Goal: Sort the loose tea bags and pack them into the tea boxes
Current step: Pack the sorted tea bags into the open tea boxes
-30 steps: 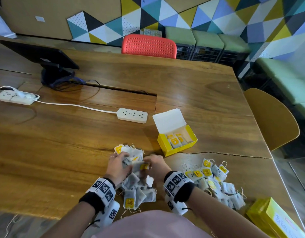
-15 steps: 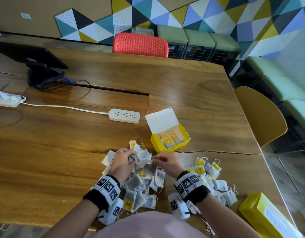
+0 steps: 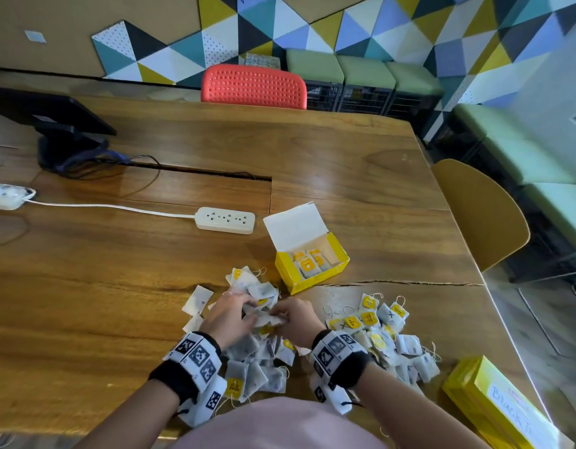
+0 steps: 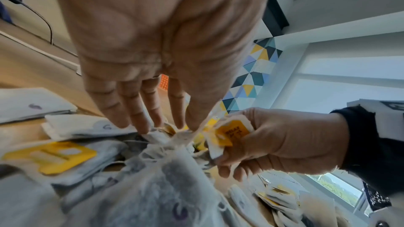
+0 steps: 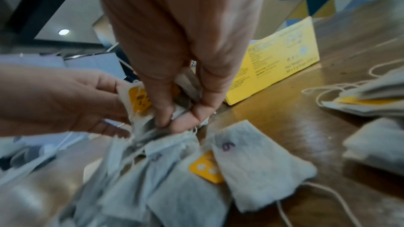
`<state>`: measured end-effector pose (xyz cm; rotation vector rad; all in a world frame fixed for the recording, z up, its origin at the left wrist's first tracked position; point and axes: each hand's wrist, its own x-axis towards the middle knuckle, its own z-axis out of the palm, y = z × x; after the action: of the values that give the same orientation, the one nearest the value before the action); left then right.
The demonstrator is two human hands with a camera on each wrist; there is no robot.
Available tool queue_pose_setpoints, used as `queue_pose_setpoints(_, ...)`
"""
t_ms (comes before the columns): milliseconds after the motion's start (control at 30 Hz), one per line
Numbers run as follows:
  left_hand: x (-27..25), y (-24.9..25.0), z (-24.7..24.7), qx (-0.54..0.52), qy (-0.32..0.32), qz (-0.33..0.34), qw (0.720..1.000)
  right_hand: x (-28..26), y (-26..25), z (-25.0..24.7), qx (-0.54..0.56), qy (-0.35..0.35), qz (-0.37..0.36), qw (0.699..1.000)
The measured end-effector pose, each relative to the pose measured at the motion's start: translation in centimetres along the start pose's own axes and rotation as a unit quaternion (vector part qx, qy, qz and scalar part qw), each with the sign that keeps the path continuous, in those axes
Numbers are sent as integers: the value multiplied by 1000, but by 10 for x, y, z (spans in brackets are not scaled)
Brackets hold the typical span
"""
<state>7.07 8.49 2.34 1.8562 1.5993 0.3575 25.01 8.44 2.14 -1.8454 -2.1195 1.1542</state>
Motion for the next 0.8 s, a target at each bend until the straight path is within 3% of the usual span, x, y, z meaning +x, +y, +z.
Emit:
queue_pose_setpoints(100, -2, 1, -1, -43, 8, -4, 999, -2, -1, -10, 68, 34, 11, 997)
queue_pose_setpoints(233, -6, 15, -4, -124, -41, 52, 990, -2, -6, -16, 184, 6, 43, 982)
queue_pose_setpoints(333, -5, 18, -4, -120, -47, 81, 988, 1, -9, -18, 173, -12, 46, 984)
queue_pose_setpoints(500, -2, 10, -8, -145, 0, 15, 989, -3, -9, -23, 228, -34, 17, 973)
queue_pose_setpoints(633, -1, 1, -12, -221, -27, -35, 974, -11, -7, -29, 386, -66, 9, 920)
queue_pose_setpoints(800, -1, 1, -14, -299, -50, -60, 951, -12, -5, -28, 464, -43, 32, 884)
